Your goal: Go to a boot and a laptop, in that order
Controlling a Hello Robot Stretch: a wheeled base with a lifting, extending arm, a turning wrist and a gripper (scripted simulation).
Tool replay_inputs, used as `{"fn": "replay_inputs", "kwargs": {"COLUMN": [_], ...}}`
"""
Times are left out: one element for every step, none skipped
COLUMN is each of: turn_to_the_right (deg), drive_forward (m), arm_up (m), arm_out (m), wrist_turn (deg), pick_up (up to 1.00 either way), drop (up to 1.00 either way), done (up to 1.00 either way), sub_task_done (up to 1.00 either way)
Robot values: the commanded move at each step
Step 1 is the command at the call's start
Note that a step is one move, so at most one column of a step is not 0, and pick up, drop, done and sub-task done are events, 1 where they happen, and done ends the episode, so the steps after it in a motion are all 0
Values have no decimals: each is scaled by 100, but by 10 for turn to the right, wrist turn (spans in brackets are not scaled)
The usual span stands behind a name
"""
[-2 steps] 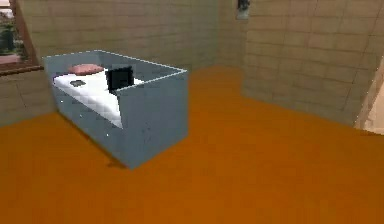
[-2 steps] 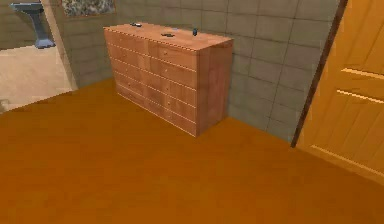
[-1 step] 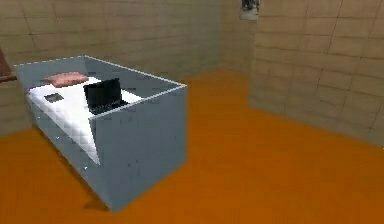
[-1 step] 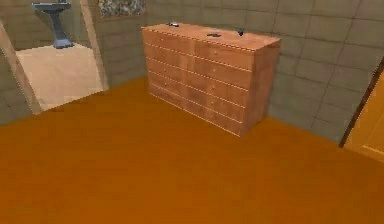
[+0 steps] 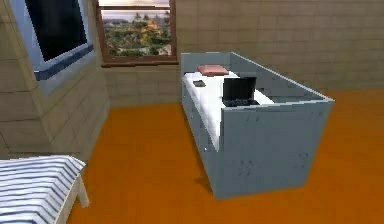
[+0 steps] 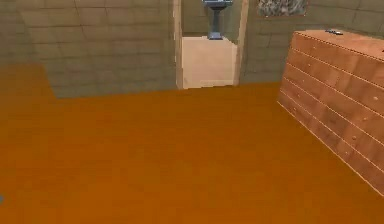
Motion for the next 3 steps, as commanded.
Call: {"fn": "replay_inputs", "kwargs": {"turn_to_the_right": [0, 240, 0], "drive_forward": [80, 0, 0], "arm_up": [0, 0, 0], "arm_out": [0, 0, 0], "wrist_turn": [0, 0, 0], "pick_up": [0, 0, 0], "drop": [0, 0, 0], "done": [0, 0, 100], "sub_task_done": [0, 0, 0]}}
